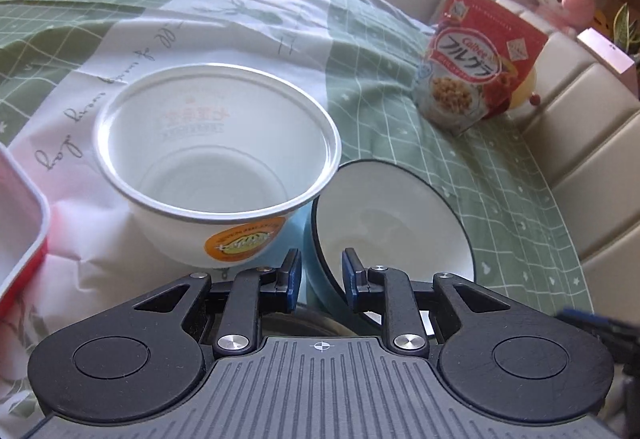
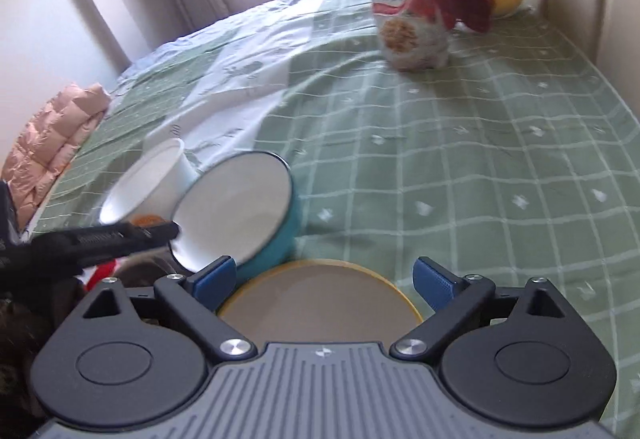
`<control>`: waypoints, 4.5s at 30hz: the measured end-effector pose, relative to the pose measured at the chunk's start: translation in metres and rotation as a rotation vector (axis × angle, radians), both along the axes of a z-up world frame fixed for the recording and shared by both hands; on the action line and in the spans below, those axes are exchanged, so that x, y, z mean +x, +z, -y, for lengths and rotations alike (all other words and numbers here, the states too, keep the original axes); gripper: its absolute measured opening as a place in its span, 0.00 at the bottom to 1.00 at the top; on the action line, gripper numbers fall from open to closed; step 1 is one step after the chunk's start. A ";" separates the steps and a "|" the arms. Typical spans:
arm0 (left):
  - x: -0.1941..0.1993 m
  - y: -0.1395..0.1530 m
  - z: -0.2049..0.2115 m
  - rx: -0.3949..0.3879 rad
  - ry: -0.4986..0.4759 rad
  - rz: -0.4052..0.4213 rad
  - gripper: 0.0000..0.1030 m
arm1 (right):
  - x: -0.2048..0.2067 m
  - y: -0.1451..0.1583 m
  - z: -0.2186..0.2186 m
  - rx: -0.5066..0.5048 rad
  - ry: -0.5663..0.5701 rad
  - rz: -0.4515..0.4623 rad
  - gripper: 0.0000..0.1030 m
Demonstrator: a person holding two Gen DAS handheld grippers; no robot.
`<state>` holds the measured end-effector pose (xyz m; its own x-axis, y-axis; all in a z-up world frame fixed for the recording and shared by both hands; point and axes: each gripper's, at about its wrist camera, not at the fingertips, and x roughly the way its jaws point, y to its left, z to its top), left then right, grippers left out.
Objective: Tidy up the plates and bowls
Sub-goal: 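Reach both grippers to the blue bowl rim and close on it, then lower the blue bowl into the yellow-rimmed bowl with both grippers, open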
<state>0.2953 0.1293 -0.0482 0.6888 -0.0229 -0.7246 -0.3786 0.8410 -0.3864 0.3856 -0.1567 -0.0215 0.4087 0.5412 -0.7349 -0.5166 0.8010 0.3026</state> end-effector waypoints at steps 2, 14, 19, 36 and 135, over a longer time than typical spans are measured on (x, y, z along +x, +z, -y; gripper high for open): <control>0.008 -0.005 0.002 0.004 -0.027 -0.014 0.26 | 0.016 -0.006 -0.020 -0.024 0.020 -0.024 0.93; 0.036 -0.023 -0.001 0.025 -0.107 -0.082 0.30 | 0.070 -0.069 -0.110 -0.149 0.116 -0.253 0.38; 0.049 -0.019 0.008 0.046 -0.130 -0.091 0.32 | 0.068 -0.064 -0.105 -0.150 0.129 -0.217 0.37; 0.093 -0.027 0.064 0.052 -0.271 -0.078 0.32 | 0.107 -0.073 -0.030 -0.082 -0.040 -0.241 0.37; -0.028 0.031 0.105 -0.017 -0.264 -0.093 0.25 | -0.045 -0.014 0.039 -0.071 -0.095 -0.007 0.46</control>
<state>0.2668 0.0248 -0.0177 0.5882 -0.2058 -0.7821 -0.1812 0.9090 -0.3754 0.3403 -0.1960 -0.0355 0.4507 0.4466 -0.7729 -0.4350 0.8660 0.2467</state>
